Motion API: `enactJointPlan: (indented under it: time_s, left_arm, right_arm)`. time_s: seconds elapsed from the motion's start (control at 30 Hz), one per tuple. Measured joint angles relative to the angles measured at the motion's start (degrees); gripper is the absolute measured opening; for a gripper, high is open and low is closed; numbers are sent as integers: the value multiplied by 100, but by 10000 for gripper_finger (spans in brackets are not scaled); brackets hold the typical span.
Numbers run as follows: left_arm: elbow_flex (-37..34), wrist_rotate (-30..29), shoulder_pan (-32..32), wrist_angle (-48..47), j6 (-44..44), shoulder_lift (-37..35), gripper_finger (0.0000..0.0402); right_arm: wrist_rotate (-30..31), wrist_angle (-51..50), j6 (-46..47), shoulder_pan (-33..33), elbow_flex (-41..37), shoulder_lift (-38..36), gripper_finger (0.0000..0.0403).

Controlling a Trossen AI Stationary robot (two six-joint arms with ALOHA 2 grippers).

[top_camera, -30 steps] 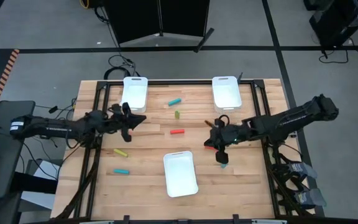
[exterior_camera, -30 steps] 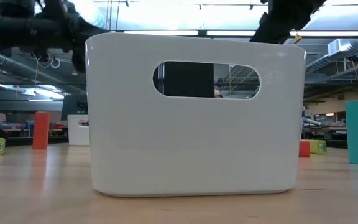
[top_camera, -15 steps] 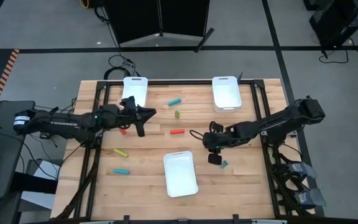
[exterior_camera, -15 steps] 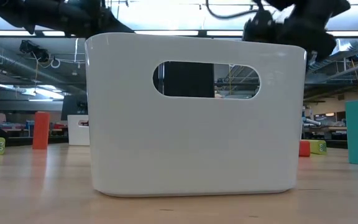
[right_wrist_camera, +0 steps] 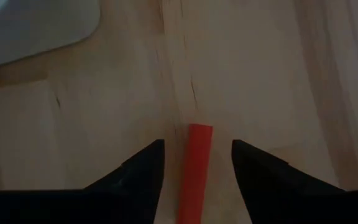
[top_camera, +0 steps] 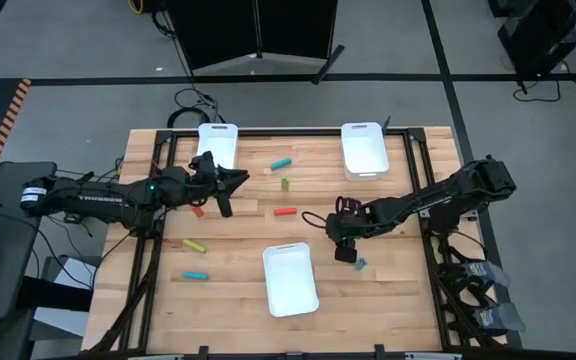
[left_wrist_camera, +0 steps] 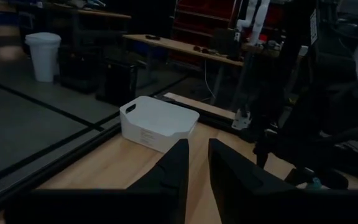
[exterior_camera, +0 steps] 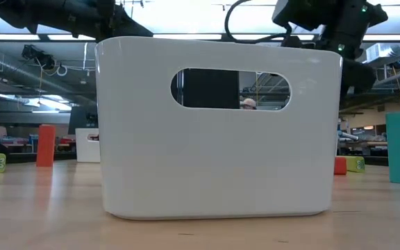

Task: Sort blocks
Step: Put the right orange block into the top right white bin

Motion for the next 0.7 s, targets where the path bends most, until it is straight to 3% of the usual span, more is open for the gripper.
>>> enactJointPlan:
  time_s: [0.23,0.7]
  left_arm:
    - [0,-4,-109,3,86,-2,71]
    - [2,6,-255,-150,100,-85,71]
  right_arm:
    - [-2,5,104,-20,-31,211,215]
    - [-24,83,301,-173,-61,841,203]
